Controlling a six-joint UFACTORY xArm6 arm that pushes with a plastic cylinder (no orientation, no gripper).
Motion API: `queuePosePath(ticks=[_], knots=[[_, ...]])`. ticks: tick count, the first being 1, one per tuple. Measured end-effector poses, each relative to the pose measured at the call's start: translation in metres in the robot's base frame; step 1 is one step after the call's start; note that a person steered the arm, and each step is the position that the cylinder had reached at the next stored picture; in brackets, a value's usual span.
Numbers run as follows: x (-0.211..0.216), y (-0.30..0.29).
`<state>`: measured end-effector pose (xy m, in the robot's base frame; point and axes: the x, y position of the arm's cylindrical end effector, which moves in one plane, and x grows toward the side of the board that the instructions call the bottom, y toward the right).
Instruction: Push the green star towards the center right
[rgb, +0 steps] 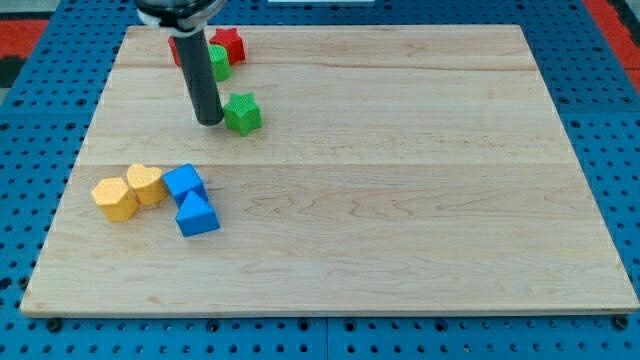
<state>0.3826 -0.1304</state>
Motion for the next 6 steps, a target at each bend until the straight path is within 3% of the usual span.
queuePosePath(ticks=[1, 4, 6], knots=[[0.0, 0.065], [-0.011, 0.012], [-0.03, 0.061]])
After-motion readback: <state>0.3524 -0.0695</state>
